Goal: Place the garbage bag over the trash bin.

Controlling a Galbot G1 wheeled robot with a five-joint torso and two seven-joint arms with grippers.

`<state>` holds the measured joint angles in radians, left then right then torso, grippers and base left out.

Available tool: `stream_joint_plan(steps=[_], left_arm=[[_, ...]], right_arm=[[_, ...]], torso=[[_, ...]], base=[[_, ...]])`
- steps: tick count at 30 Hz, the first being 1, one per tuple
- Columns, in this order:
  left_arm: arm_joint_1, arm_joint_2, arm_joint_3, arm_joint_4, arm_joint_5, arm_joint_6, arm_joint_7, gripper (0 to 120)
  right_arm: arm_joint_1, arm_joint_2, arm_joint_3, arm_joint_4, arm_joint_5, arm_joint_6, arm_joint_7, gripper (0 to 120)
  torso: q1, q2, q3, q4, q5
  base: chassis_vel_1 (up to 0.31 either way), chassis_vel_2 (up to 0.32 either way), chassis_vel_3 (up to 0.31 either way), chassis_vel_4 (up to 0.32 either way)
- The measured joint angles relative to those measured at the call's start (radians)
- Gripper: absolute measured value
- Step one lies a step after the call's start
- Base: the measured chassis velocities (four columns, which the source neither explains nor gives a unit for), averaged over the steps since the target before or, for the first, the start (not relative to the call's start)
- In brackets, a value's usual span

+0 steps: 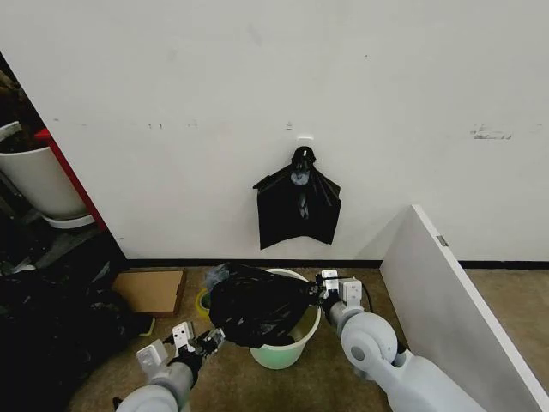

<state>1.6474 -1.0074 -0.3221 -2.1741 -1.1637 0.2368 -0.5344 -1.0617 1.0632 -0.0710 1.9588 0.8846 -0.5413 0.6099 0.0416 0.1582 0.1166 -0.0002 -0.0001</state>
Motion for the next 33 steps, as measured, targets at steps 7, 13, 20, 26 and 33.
stream_joint_plan(steps=[7, 13, 20, 26, 33], left_arm=[[0.064, 0.002, -0.037, -0.106, 0.029, 0.000, 0.008, 97], [0.047, -0.002, -0.001, -0.205, 0.058, 0.042, 0.003, 98], [-0.043, -0.001, 0.046, -0.176, 0.090, 0.074, -0.022, 95], [-0.115, -0.019, 0.061, -0.144, 0.114, 0.103, -0.102, 94], [-0.248, -0.075, 0.087, -0.039, 0.059, 0.141, -0.187, 94]], right_arm=[[0.003, 0.000, -0.003, -0.002, -0.003, 0.000, -0.002, 0], [-0.002, -0.008, -0.002, 0.005, -0.004, 0.000, -0.003, 0], [-0.006, -0.011, -0.006, 0.005, -0.012, 0.000, -0.007, 0], [-0.003, -0.008, -0.008, 0.005, -0.011, -0.002, -0.002, 0], [-0.006, -0.013, -0.009, 0.005, -0.010, -0.006, 0.004, 0]], torso=[[0.000, 0.000, 0.000, 0.0000, 0.0001], [0.000, 0.000, 0.000, 0.0000, 0.0002], [0.000, 0.000, 0.000, -0.0002, -0.0001], [0.000, 0.000, 0.000, 0.0001, 0.0002], [0.000, 0.000, 0.000, -0.0001, 0.0001]], base=[[0.000, 0.000, 0.000, 0.000], [0.000, 0.000, 0.000, 0.000], [0.000, 0.000, 0.000, 0.000], [0.000, 0.000, 0.000, 0.000], [0.000, 0.000, 0.000, 0.000]])
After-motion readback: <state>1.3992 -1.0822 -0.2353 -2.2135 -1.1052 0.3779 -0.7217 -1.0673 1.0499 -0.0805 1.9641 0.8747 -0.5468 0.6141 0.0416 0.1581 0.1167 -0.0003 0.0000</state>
